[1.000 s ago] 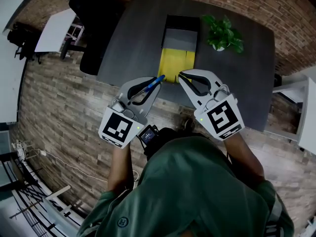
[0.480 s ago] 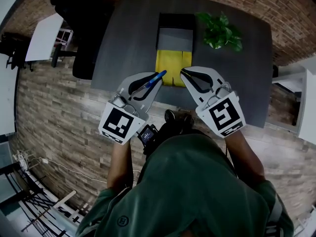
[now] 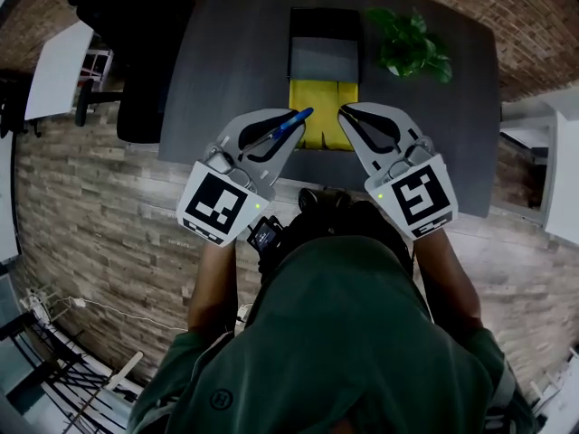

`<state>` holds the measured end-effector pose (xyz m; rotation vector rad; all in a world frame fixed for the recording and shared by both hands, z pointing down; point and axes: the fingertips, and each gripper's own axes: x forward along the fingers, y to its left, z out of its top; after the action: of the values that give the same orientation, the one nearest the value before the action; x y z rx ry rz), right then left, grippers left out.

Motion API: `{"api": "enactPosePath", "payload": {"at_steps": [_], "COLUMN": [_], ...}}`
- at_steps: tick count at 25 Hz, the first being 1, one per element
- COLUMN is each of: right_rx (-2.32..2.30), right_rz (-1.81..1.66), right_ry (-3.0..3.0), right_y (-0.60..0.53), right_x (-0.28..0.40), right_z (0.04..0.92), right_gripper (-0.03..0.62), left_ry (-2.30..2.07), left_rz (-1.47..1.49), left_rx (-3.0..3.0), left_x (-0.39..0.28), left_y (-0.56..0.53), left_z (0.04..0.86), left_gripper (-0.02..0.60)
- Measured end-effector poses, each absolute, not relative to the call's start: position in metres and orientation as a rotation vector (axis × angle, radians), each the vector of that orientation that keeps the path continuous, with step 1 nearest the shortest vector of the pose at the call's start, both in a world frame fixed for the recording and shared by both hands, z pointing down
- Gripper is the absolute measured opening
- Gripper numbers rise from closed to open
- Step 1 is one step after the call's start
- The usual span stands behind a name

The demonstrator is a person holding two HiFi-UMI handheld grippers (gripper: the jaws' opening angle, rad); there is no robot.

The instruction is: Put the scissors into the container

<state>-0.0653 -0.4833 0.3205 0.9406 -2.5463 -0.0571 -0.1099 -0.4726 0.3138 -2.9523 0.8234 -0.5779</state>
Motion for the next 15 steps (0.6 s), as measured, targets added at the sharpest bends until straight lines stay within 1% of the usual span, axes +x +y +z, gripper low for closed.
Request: {"api": "enactPosePath", "payload": {"at_steps": [15], "right_rx": [0.892], "right_rz": [0.065], "right_ry": [-2.518], "right_y": [-0.517], "right_x": [-0.068], "right_z": [0.372], "right_gripper": [0.008], "left_ry": [0.832], "left_rz": [-0.683], "left_rx": [-3.061], "left_x": [-0.11], "left_y": [-0.506], "left_z": [0.376], "left_gripper": [0.037]}}
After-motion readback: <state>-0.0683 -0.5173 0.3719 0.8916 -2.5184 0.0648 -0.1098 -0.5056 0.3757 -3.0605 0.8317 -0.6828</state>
